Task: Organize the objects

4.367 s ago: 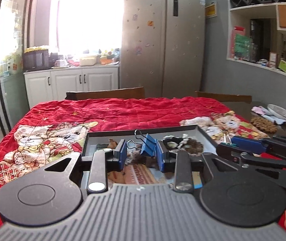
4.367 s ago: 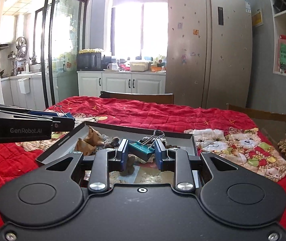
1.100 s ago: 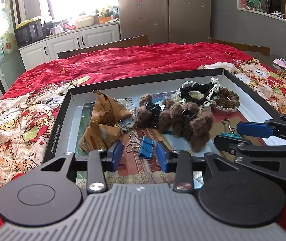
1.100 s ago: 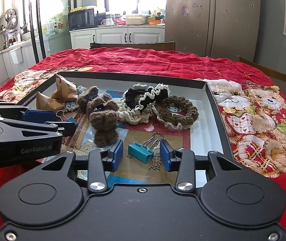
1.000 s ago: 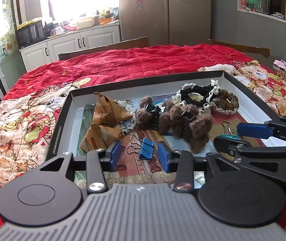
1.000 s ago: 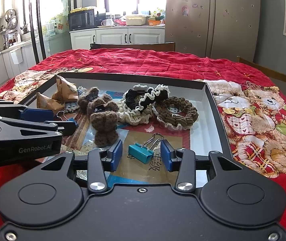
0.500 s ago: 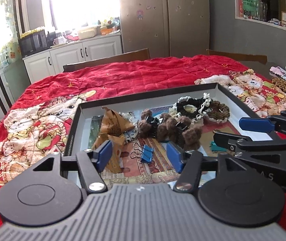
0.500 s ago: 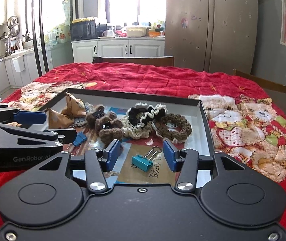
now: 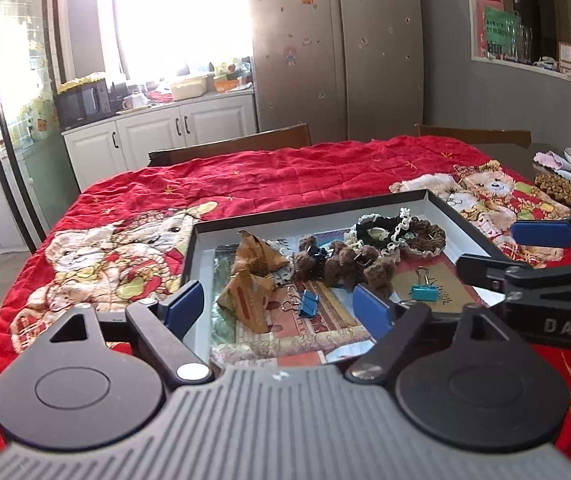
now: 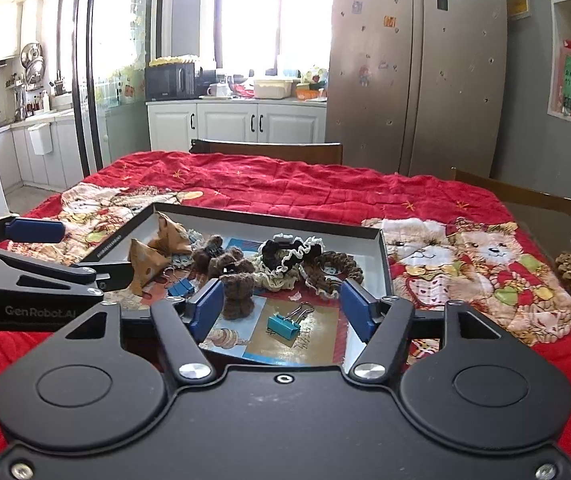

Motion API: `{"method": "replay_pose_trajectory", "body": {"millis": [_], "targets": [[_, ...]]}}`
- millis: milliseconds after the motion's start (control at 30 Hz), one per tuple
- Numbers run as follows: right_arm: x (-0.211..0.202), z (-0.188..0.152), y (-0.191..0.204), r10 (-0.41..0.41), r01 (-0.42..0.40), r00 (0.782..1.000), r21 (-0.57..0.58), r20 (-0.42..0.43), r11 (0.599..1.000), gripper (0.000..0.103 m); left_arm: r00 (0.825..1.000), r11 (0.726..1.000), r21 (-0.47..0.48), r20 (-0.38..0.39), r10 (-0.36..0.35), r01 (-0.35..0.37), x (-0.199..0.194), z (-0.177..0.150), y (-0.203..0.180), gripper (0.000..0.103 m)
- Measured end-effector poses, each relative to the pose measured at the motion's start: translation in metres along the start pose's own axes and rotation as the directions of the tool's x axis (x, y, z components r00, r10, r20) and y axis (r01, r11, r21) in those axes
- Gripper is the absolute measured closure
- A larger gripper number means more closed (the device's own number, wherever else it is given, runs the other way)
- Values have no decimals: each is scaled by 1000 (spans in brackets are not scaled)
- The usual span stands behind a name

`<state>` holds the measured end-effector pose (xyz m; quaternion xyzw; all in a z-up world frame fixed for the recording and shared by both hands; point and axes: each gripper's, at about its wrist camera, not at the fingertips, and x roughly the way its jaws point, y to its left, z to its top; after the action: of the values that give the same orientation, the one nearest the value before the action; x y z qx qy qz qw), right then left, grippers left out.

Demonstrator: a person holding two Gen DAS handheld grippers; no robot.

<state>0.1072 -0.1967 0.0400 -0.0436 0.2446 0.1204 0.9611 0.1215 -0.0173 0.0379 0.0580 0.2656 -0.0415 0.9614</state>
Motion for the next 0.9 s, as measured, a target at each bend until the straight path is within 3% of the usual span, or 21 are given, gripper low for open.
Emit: {"method": "replay_pose_trajectory", "body": {"millis": [267,900], "targets": [[-32,-4,-3,-7,7,1000,28,-3,1000,26,999,1000,-13,36,27,-27,-31,-9,6,0],[-74,-42,11,16,-13,997,39,-73,999,19,1000,999,-49,-16,-4,3,-73,-50,5,0]]}}
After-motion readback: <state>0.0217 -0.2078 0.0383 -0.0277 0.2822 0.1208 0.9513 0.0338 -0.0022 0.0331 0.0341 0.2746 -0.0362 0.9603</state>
